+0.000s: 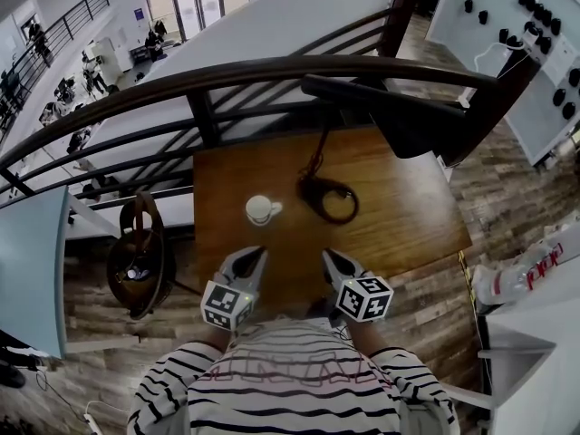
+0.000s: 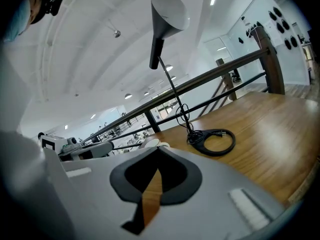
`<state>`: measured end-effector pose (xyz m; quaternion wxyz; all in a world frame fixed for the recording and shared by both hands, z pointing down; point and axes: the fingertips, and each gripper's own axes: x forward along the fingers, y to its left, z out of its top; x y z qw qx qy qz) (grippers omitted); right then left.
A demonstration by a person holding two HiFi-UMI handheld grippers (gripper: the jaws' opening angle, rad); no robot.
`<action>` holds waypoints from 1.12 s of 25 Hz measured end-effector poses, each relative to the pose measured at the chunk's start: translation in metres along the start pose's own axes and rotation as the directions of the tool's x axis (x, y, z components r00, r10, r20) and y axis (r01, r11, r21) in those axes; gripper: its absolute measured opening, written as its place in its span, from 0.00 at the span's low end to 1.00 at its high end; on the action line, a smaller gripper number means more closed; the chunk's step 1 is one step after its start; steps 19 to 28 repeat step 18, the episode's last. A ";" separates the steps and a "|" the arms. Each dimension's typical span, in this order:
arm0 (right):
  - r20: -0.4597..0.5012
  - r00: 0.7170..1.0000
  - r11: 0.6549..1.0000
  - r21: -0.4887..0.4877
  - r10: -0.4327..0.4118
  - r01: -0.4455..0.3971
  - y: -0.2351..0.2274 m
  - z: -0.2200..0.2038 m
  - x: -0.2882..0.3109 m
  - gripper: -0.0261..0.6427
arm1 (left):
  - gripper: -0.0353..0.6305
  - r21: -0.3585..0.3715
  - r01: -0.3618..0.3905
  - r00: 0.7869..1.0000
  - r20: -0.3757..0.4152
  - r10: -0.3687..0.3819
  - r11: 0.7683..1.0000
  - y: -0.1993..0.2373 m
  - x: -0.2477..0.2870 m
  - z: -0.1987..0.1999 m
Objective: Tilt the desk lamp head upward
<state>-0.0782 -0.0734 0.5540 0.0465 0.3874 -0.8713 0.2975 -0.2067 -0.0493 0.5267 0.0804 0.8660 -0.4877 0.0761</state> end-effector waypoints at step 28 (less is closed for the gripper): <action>0.017 1.000 1.000 -0.012 -0.010 0.010 -0.001 0.000 -0.010 0.04 | 0.06 -0.004 0.006 1.000 0.007 -0.006 1.000 -0.008 -0.003 -0.006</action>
